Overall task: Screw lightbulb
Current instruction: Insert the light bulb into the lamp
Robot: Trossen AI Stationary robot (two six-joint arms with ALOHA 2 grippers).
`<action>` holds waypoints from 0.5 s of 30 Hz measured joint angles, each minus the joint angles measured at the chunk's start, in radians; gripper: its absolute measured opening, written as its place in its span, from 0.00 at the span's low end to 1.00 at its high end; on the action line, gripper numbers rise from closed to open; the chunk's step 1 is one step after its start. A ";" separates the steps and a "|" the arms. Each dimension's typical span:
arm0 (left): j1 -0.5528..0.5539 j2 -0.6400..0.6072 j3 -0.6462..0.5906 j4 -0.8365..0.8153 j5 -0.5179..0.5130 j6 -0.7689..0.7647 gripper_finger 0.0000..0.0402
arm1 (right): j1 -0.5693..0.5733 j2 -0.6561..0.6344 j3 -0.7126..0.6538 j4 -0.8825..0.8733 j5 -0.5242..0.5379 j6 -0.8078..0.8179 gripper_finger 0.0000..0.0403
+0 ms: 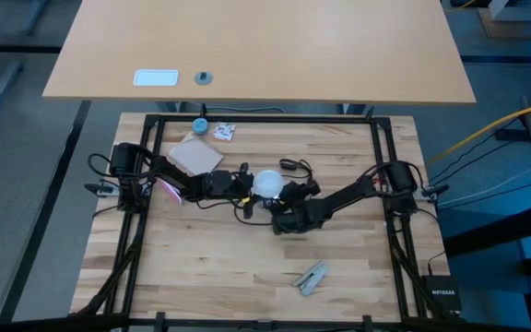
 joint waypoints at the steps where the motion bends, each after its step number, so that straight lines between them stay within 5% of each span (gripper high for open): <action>1: 0.000 0.000 0.000 0.000 0.000 -0.001 0.39 | 0.010 -0.017 0.000 -0.016 0.005 -0.003 0.56; 9: 0.001 0.000 0.000 0.001 -0.013 -0.006 0.39 | 0.096 -0.142 0.002 -0.010 0.000 -0.065 0.56; 15: 0.001 0.000 0.000 0.001 -0.017 -0.012 0.39 | 0.125 -0.141 0.003 0.092 -0.131 -0.082 0.56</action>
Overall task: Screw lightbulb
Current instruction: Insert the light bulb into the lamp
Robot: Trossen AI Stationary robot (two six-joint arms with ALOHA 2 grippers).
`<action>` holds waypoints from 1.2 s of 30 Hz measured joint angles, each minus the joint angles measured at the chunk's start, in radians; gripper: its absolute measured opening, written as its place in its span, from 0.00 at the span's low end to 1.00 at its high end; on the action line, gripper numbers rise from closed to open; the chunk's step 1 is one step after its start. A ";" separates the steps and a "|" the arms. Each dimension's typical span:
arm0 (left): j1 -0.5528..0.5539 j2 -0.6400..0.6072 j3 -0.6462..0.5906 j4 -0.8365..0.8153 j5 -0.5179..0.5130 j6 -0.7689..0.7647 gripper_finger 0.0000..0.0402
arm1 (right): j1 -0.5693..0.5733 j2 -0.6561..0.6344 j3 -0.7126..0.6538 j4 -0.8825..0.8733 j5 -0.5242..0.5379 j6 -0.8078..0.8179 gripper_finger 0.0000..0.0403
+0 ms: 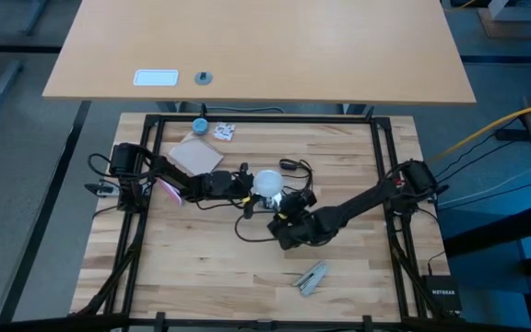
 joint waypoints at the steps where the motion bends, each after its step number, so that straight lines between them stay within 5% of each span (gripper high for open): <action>1: 0.000 0.000 0.000 0.001 0.000 -0.001 0.39 | 0.000 0.008 0.000 0.013 -0.021 0.000 0.56; 10: 0.001 0.000 0.000 0.002 0.004 -0.019 0.39 | -0.019 0.120 0.000 0.113 -0.104 0.004 0.56; 36: 0.006 0.000 0.000 -0.002 0.004 -0.014 0.39 | -0.105 0.173 0.003 0.014 0.008 0.126 0.56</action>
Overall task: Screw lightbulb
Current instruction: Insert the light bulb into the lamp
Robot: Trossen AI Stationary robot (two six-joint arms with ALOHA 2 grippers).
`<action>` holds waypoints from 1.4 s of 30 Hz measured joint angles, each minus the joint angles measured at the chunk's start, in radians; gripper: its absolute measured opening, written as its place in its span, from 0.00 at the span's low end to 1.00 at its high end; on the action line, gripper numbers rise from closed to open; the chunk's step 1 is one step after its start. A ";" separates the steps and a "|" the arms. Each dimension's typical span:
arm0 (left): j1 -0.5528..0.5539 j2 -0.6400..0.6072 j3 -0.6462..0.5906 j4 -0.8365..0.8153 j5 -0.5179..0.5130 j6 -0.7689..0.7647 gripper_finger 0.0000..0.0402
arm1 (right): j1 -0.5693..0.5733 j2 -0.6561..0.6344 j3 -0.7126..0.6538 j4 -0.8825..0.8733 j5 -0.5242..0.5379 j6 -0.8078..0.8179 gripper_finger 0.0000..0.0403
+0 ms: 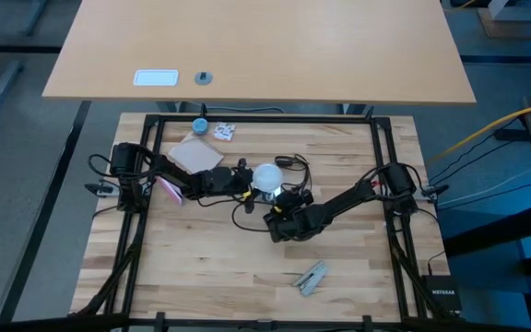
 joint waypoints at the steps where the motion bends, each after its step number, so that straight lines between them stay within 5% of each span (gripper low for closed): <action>1: 0.000 0.000 0.000 0.000 0.002 0.000 0.39 | 0.000 0.000 0.000 -0.010 0.008 0.017 0.56; 11: -0.010 0.000 -0.001 -0.004 0.065 -0.006 0.39 | -0.022 0.006 -0.006 -0.172 0.124 0.168 0.56; 28: -0.018 0.000 0.000 -0.005 0.032 -0.002 0.39 | 0.051 -0.108 -0.004 -0.203 0.152 0.105 0.56; 35: -0.017 0.000 -0.001 -0.003 0.028 -0.001 0.39 | 0.121 -0.165 -0.003 -0.117 0.141 0.030 0.56; 42: -0.016 0.000 -0.001 -0.001 0.026 -0.001 0.39 | 0.142 -0.151 -0.002 -0.010 0.009 -0.049 0.56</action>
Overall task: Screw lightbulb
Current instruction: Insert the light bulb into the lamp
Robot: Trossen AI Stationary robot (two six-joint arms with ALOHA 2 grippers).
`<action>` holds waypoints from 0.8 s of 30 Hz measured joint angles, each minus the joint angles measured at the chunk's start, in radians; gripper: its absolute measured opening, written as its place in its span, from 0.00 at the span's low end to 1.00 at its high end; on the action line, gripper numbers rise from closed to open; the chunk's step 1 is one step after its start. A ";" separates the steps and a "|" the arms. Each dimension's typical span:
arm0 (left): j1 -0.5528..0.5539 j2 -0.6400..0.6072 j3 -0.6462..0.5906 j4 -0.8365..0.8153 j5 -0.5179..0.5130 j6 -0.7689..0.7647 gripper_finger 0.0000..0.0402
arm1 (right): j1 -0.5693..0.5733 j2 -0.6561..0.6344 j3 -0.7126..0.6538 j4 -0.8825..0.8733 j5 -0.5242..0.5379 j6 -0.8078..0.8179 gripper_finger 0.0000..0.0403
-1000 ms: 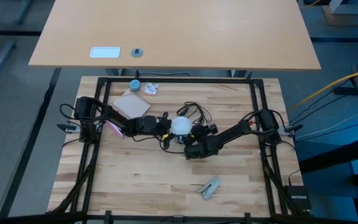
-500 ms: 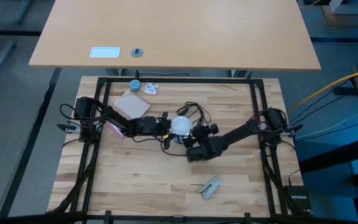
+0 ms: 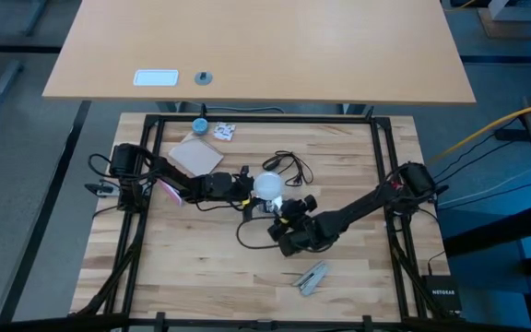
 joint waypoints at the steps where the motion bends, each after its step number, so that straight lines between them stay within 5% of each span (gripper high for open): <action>1: 0.000 0.000 0.000 0.001 0.000 0.000 0.39 | 0.000 0.008 0.000 0.016 -0.006 -0.021 0.56; 13: 0.001 0.000 0.000 0.006 -0.004 0.002 0.39 | -0.042 0.153 0.001 0.186 -0.091 -0.073 0.56; 24: 0.001 0.000 0.000 0.001 -0.006 0.001 0.39 | -0.066 0.161 0.006 0.109 -0.069 0.021 0.56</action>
